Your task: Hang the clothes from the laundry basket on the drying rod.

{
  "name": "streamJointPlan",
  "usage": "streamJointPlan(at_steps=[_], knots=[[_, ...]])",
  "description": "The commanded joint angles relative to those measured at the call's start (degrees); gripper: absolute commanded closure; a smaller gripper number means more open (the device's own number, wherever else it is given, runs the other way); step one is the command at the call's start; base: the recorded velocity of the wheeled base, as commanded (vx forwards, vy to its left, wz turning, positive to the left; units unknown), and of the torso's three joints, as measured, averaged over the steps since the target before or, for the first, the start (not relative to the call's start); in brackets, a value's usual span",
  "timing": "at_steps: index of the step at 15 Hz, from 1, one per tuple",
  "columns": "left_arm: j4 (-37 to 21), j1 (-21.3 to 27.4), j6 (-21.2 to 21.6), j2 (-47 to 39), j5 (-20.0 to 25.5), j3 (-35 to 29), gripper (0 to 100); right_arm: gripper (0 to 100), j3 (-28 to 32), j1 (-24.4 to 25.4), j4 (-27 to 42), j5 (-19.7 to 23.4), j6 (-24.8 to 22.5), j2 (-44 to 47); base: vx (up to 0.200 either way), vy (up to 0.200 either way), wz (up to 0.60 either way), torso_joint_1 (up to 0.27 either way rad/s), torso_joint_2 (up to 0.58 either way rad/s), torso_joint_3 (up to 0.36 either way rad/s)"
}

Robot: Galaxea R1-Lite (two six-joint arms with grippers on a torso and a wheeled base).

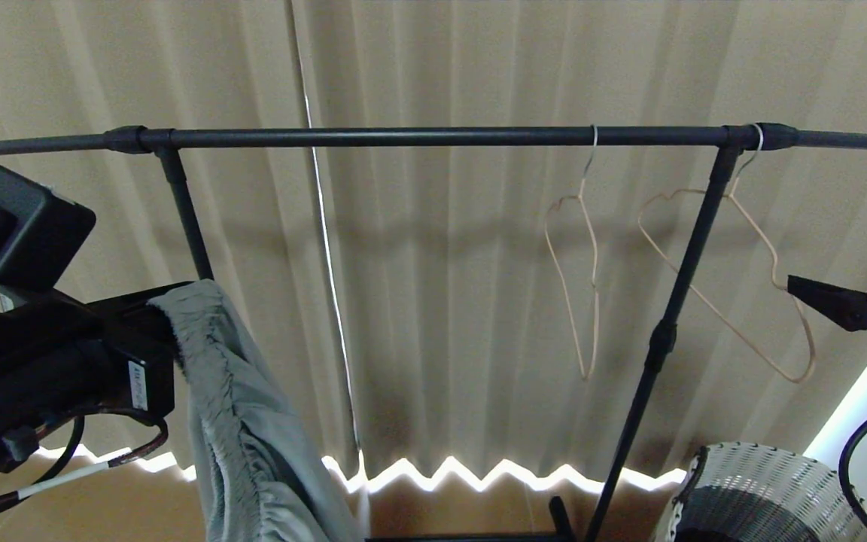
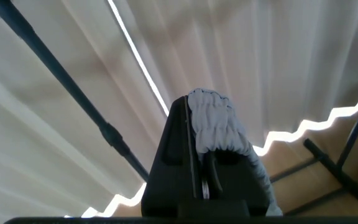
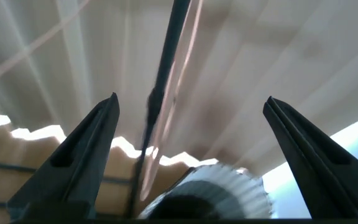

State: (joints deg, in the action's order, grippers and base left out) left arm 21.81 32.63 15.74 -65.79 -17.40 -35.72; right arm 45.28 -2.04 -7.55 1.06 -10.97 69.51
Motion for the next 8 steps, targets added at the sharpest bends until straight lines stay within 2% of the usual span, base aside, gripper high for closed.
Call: streamJointPlan(at_steps=[1, 4, 8], knots=[[0.16, 0.06, -0.01, -0.13, -0.01, 0.56, 100, 0, 6.14, -0.07, 4.82, -0.18, 4.56, 4.84, 0.000, 0.000, 0.00, 0.000, 0.00, 0.000], [2.01, 0.06, 0.08, -0.13, -0.01, 1.62, 100, 0, 10.53, 0.01, 7.02, -0.88, 6.75, 11.17, 0.000, 0.000, 0.00, 0.000, 0.00, 0.000], [2.27, 0.06, 0.08, -0.04, -0.01, 1.88, 100, 0, 16.16, 0.01, 7.90, -4.84, 8.25, 20.75, 0.000, 0.000, 0.00, 0.000, 0.00, 0.000]])
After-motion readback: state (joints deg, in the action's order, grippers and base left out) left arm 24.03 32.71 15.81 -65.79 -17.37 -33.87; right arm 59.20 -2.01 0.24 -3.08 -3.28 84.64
